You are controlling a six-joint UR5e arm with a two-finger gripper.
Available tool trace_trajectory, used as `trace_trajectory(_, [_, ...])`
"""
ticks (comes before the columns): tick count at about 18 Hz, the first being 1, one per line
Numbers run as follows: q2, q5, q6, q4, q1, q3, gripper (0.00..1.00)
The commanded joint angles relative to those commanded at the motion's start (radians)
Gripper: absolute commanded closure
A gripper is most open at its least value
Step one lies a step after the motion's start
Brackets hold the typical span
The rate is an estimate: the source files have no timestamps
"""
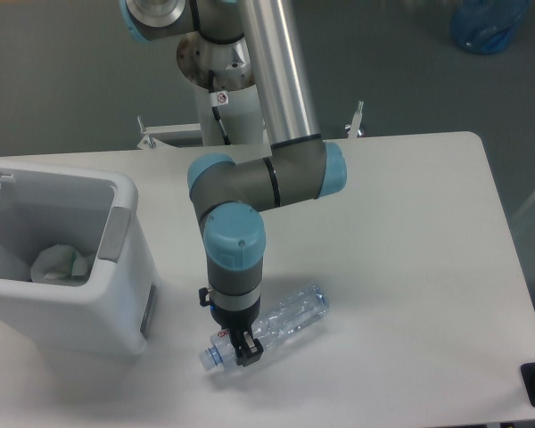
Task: Place the trash in the trash can
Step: 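Lower and close the gripper around the bottle's neck end, then lift the bottle and carry it over the trash bin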
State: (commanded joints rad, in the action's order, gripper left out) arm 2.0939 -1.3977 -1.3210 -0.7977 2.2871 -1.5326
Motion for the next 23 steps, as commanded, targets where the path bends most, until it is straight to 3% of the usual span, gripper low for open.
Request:
trace_trajectory(8, [-0.005,0.206,0.293,0.000,0.009,0.132,0.38])
trace_trajectory(12, [-0.035,0.330,0.403,0.000,0.018,0.166,0.38])
trace_trajectory(15, [-0.066,0.471,0.500,0.000,0.038,0.177,0.39])
trace_trajectory(20, [-0.074,0.800,0.650,0.000,0.087,0.222,0.40])
trace_trajectory(23, [-0.077,0.900,0.687,0.000,0.107,0.262,0.40])
